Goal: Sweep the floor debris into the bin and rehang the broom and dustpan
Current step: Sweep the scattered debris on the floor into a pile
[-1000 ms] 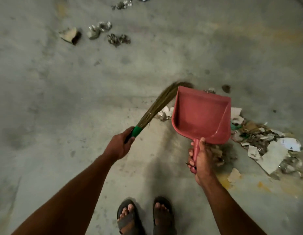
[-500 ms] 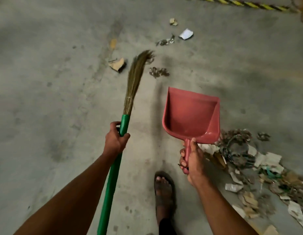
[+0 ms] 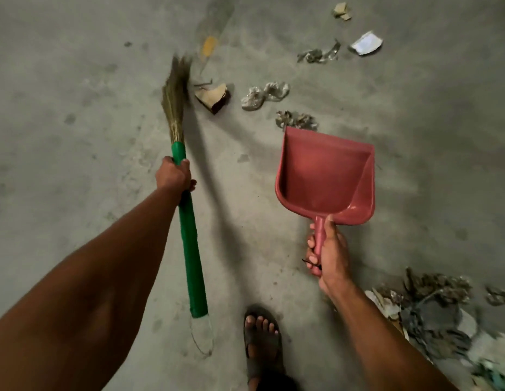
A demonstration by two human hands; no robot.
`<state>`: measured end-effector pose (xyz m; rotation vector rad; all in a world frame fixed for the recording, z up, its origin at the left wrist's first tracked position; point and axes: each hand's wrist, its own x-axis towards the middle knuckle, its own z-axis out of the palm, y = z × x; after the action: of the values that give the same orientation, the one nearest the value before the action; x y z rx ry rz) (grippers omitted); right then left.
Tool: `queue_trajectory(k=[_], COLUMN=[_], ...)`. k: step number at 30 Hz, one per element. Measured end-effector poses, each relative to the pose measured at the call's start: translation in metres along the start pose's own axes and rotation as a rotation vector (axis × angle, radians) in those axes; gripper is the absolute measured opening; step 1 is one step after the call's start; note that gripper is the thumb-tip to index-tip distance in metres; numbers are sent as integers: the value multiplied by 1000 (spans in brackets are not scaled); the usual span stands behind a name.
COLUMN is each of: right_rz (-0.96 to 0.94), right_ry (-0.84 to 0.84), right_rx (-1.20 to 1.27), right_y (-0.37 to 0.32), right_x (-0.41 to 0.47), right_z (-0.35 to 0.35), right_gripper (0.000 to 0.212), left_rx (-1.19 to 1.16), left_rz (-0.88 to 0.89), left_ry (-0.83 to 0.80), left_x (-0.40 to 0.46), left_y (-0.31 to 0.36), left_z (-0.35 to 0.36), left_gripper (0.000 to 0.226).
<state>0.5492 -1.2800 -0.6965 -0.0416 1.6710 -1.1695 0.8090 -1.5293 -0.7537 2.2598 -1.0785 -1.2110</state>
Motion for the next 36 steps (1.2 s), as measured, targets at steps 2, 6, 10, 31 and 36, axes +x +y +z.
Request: queue_trajectory(k=[2,6,10,31,36], right_rz=[6,17,47,42,25], right_ry=[4,8,10,149,187], right_rx=[-7,-1,5,96,133], right_y=[-5,-13,-18,-120,-136], right_x=[29,61,68,91,138], right_z=[6,12,9,7,13], right_gripper=[46,45,45,45,46], left_rx=[32,190,506,328,459], left_rz=[-76,-11,210,398,351], left_ry=[-11,-101,-195,-200,-319], left_x=[34,68,57,62,112], left_y=[6,2,-6,103,179], left_z=[14,34,30,83,159], left_gripper=[37,32,34,56,41])
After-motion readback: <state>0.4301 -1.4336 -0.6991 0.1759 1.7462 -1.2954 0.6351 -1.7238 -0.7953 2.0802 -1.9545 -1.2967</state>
